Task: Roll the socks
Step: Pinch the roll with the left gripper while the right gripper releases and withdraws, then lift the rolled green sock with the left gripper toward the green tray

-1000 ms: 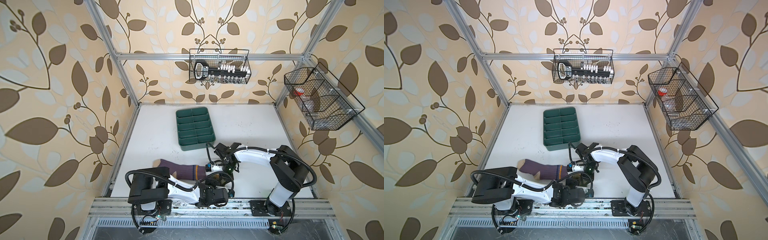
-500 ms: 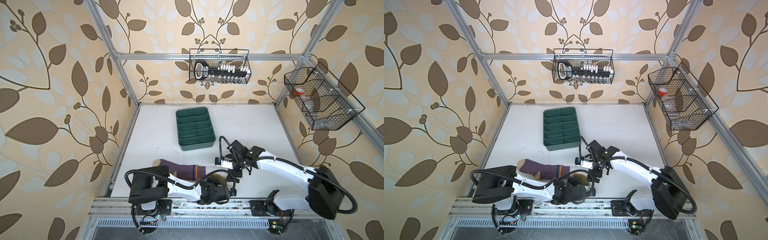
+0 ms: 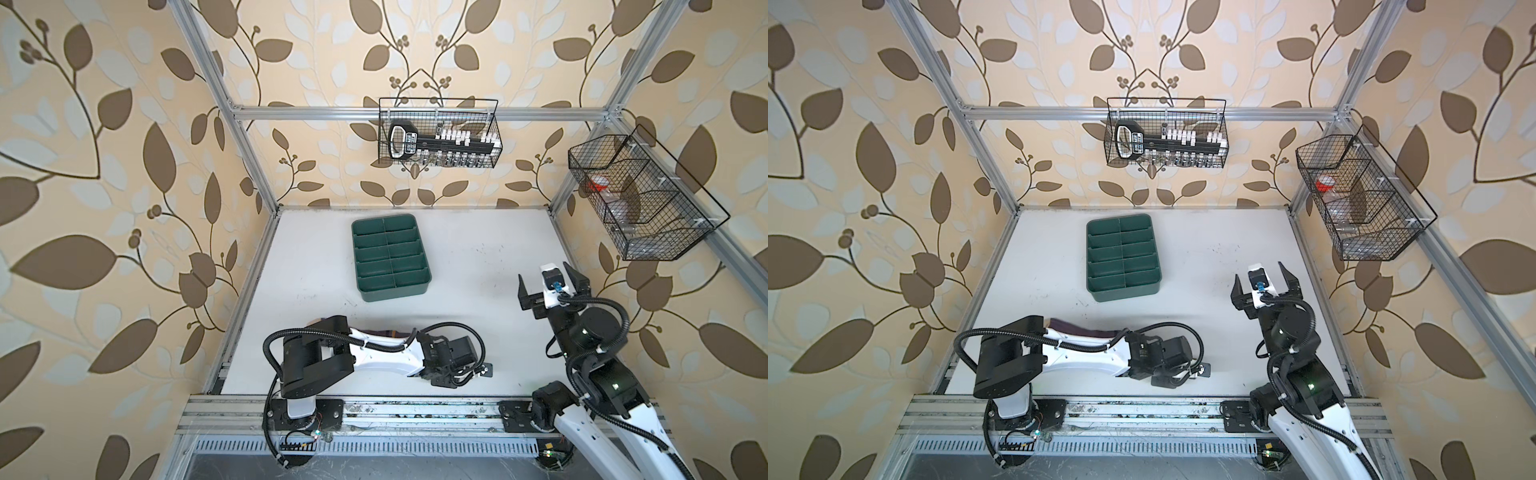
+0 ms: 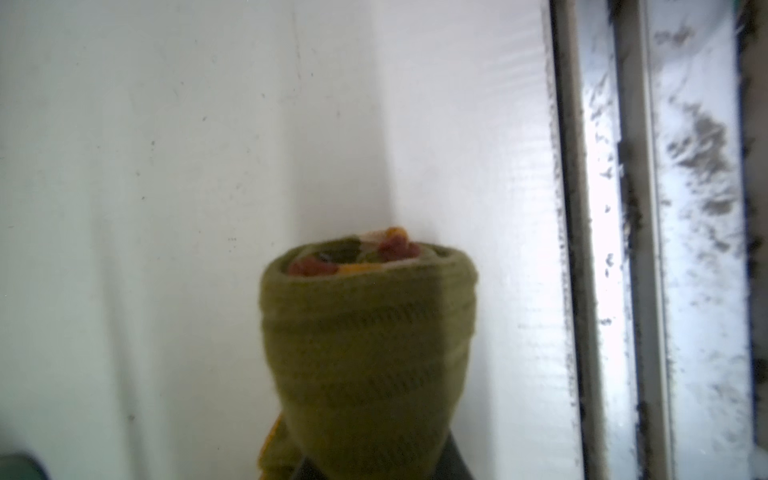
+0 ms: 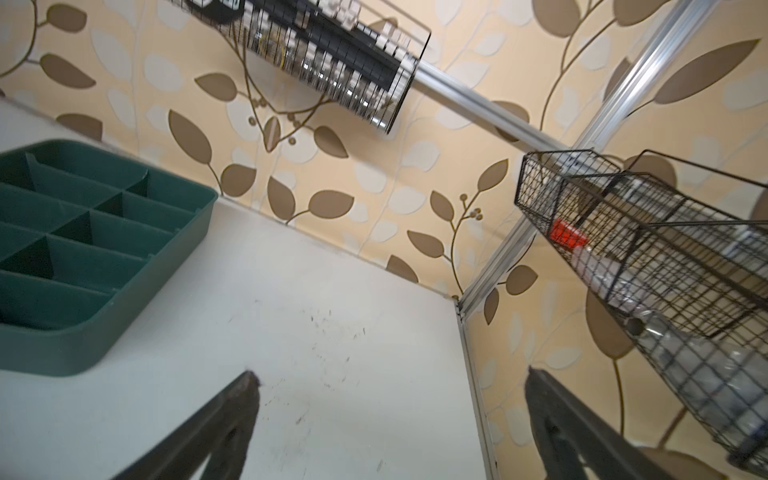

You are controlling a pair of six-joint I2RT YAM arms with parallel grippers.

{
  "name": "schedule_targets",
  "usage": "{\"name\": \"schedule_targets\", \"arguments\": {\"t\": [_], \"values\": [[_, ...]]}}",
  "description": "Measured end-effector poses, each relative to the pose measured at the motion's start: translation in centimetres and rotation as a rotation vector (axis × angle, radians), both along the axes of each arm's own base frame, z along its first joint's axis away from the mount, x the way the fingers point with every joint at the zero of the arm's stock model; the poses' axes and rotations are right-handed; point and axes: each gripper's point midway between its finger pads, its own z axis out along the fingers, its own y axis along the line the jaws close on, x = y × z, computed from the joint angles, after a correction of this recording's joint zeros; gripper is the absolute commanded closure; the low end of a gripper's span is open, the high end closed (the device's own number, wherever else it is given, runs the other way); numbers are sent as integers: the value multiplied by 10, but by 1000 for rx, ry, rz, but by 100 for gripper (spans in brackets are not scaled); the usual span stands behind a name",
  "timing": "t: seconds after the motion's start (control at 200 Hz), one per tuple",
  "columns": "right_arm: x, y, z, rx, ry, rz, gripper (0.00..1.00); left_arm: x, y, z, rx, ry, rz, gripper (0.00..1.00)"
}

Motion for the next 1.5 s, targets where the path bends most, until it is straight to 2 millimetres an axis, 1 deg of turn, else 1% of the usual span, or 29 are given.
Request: {"name": "schedule_targets", "arguments": {"t": [0.045,0.105,0.215,0.27,0.31,0.415,0.47,0.51,0.645,0.805,0.86,0.95,1.02,1.055,1.115,1.19,1.26,1.33,1.365,1.41,1.5], "values": [[-7,4,6,-18,-31,40,0,2,-4,0,-16,65,9,100],[-15,14,8,-65,-54,113,0,4,-7,1,-32,154,23,100],[-35,40,-3,-190,-55,295,0,7,-14,3,-63,302,50,100],[-44,52,-13,-247,-35,378,0,8,-17,3,-79,366,65,100],[-48,59,-24,-284,0,430,0,8,-18,4,-92,406,72,100],[-56,68,-56,-355,139,522,0,10,-19,6,-123,477,91,100],[-62,72,-66,-366,198,564,0,10,-19,7,-145,502,97,100],[-67,76,-68,-367,222,595,0,11,-19,8,-160,520,102,100],[-81,84,-60,-347,251,669,1,11,-21,12,-195,559,112,100],[-80,79,-51,-292,264,628,0,13,-20,19,-227,556,116,100],[-78,75,-44,-250,247,590,0,17,-13,22,-215,551,132,100],[-78,64,-23,-159,164,517,0,23,10,29,-155,538,167,100],[-81,53,0,-78,65,457,0,35,27,45,-122,522,199,100],[-83,47,12,-40,18,428,0,47,33,59,-127,501,212,100],[-85,36,26,19,-45,377,0,74,39,89,-163,437,234,100],[-83,27,38,87,-83,323,0,110,47,135,-241,325,261,100],[-79,22,40,136,-81,292,0,138,61,175,-311,216,292,100],[-75,22,38,175,-61,283,0,161,80,204,-353,114,338,100],[-74,23,36,191,-52,283,0,170,91,214,-363,70,363,100],[-73,24,35,214,-44,285,0,182,104,222,-364,24,394,100],[-71,27,28,253,-25,296,0,205,124,228,-348,-44,454,100]]}}
